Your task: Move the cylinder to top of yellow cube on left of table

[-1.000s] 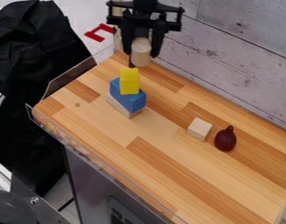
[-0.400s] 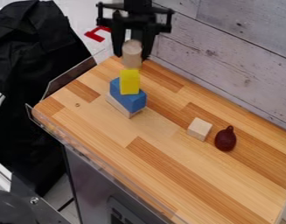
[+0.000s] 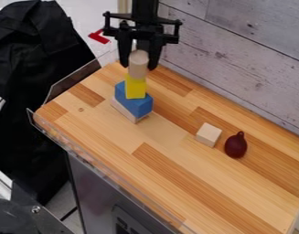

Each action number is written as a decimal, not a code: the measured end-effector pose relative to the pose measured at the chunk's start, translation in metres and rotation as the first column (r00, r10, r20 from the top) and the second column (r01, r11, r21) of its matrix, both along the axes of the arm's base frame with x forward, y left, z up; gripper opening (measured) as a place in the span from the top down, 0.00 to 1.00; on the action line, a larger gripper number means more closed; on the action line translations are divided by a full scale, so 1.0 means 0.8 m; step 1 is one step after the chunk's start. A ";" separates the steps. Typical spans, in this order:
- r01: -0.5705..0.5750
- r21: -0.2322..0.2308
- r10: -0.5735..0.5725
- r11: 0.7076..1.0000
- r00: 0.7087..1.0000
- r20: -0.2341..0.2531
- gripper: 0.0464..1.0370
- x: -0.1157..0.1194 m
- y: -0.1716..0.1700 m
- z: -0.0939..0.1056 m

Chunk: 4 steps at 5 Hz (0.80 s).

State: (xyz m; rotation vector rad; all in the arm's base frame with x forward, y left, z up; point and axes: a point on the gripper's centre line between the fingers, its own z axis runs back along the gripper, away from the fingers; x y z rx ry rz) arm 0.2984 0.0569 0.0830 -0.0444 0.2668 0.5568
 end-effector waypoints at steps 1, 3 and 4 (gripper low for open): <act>-0.003 0.000 0.003 1.000 1.000 0.002 0.51 0.001 0.002 0.001; -0.011 -0.017 0.011 1.000 1.000 -0.010 0.51 0.004 0.003 -0.003; -0.025 -0.027 0.024 0.999 0.999 -0.038 0.51 0.007 0.008 -0.007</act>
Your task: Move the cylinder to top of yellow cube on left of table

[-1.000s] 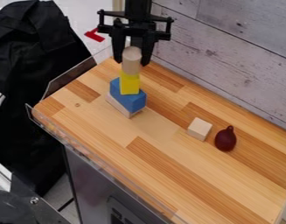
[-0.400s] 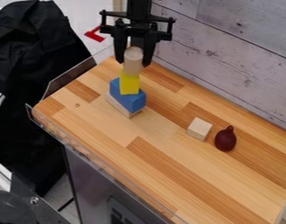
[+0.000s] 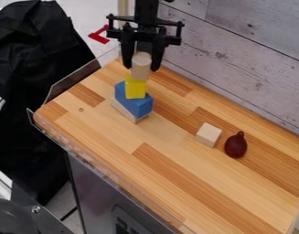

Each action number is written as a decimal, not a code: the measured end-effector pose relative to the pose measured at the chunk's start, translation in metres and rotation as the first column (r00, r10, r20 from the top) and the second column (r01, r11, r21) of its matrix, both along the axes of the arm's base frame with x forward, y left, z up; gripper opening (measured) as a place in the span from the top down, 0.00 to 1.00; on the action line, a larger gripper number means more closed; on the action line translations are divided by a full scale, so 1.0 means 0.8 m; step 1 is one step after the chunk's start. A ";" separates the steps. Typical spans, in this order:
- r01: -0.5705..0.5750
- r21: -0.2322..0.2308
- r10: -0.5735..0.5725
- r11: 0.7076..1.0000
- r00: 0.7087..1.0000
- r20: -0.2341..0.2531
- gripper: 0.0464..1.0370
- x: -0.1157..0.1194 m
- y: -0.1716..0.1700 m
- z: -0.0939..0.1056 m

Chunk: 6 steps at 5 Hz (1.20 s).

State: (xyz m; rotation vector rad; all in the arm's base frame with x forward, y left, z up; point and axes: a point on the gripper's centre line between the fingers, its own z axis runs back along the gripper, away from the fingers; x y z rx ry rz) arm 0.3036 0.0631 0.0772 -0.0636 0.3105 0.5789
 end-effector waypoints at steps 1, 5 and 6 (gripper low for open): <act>-0.016 -0.007 0.016 1.000 1.000 -0.022 0.51 -0.001 0.003 -0.005; -0.044 -0.007 0.043 0.999 0.998 -0.044 0.51 -0.002 0.010 -0.008; -0.061 -0.012 0.060 0.998 0.997 -0.046 0.45 -0.004 0.015 -0.008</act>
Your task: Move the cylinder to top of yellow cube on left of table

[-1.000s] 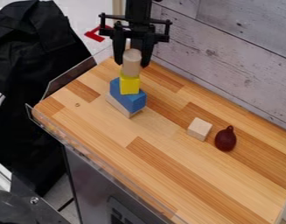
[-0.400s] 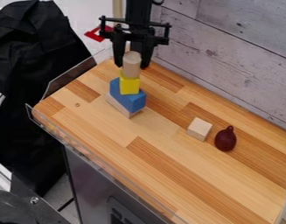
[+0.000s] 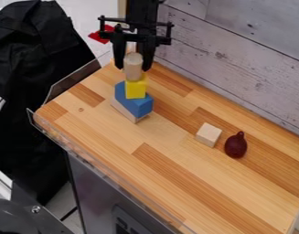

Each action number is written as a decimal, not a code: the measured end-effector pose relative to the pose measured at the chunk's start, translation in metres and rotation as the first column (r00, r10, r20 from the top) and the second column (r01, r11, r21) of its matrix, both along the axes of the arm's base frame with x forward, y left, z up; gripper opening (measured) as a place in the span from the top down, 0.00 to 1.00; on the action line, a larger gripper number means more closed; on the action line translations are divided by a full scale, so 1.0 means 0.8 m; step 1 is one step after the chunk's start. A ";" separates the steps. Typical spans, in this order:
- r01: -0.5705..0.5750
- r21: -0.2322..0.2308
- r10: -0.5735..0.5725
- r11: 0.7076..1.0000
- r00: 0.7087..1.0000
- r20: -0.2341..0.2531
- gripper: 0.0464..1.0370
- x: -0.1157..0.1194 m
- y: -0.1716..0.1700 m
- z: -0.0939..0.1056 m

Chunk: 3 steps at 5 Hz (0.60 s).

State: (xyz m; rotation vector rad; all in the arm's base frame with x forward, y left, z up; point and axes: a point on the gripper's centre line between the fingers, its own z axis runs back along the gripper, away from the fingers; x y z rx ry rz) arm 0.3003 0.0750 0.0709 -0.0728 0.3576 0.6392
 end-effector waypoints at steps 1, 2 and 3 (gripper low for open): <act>-0.013 -0.022 0.013 1.000 1.000 0.007 0.17 0.001 -0.001 0.000; -0.037 -0.038 0.038 0.999 0.999 0.019 0.03 0.002 -0.001 -0.001; -0.039 -0.040 0.040 0.998 0.999 0.016 0.04 0.002 -0.002 -0.001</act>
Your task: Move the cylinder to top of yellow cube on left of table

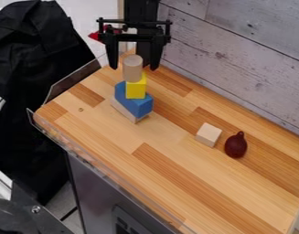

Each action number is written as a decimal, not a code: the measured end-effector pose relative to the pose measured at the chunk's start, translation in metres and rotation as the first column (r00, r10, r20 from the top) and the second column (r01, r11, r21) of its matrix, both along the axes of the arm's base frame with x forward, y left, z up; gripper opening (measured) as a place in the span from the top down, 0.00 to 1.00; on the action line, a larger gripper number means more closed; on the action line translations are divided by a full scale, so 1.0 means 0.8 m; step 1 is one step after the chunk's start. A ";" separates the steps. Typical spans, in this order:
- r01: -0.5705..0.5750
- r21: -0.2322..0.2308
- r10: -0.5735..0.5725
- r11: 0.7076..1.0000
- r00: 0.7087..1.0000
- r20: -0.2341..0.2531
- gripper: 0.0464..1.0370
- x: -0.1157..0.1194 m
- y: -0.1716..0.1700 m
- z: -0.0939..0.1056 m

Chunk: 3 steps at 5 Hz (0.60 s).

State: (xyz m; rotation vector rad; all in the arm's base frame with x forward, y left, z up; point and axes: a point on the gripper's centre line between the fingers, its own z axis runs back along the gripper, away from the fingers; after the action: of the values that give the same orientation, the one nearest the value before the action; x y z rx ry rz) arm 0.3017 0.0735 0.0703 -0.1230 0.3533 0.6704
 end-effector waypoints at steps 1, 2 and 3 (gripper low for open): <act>0.004 0.003 -0.004 1.000 0.999 0.051 0.04 0.002 -0.004 0.021; 0.033 0.043 -0.037 0.999 0.995 0.090 0.04 0.001 -0.010 0.046; 0.117 0.076 -0.123 0.990 0.989 0.081 0.04 0.001 -0.032 0.060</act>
State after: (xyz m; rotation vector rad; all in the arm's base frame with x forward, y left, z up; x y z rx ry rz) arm 0.3026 0.0483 0.1182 -0.0615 0.2522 0.5564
